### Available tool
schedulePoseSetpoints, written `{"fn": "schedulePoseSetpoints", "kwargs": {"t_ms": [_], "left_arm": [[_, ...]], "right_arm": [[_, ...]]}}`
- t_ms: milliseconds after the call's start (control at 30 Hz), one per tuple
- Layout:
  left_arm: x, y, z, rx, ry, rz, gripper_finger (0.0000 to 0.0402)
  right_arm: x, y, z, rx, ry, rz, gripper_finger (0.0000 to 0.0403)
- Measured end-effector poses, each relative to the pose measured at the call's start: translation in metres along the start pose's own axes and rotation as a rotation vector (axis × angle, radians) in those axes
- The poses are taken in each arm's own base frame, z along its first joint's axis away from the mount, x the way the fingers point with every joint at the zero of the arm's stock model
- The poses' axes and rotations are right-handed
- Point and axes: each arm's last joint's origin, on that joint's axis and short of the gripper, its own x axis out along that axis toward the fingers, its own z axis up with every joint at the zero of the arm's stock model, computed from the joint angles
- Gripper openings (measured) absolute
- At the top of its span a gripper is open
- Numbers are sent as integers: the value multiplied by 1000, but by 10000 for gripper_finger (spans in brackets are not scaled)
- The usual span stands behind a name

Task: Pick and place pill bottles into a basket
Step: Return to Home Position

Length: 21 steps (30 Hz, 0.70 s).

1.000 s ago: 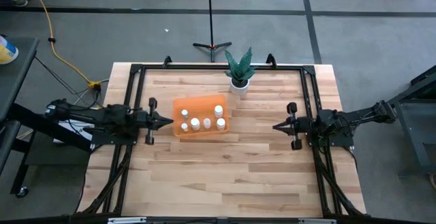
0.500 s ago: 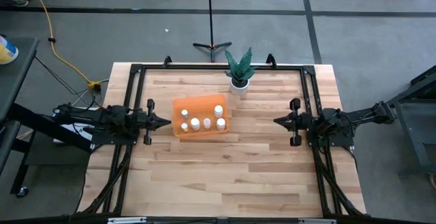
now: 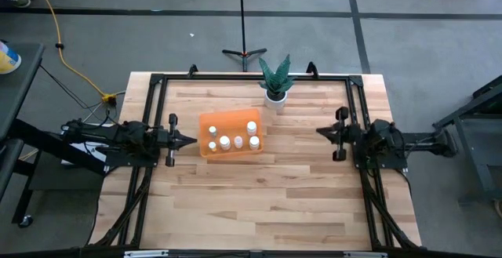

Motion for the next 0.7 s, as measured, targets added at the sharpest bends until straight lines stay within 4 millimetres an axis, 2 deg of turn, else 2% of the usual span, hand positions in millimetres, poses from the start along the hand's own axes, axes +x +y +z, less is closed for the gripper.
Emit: {"fn": "schedulePoseSetpoints", "kwargs": {"t_ms": [67, 200, 267, 367, 433, 600, 700], "left_arm": [[0, 0, 0, -8, -4, 1, 21], [0, 0, -2, -52, 17, -8, 51], [1, -1, -5, -70, 24, 8, 48], [2, -1, -6, -63, 17, -1, 20], [2, -1, -5, -52, 8, -2, 20], [2, -1, -5, -52, 1, 0, 53], [2, -3, -5, -50, -8, -56, 53]], "right_arm": [[0, -2, -2, 29, 9, 24, 7], [0, -6, -8, 77, 64, 73, 7], [0, -8, -11, 76, 104, 30, 7], [-1, -11, -15, 84, 142, -23, 7], [-1, -12, -16, 92, 151, -26, 7], [-1, -12, -17, 94, 155, -2, 7], [-1, -12, -17, 106, 155, 7, 7]]}}
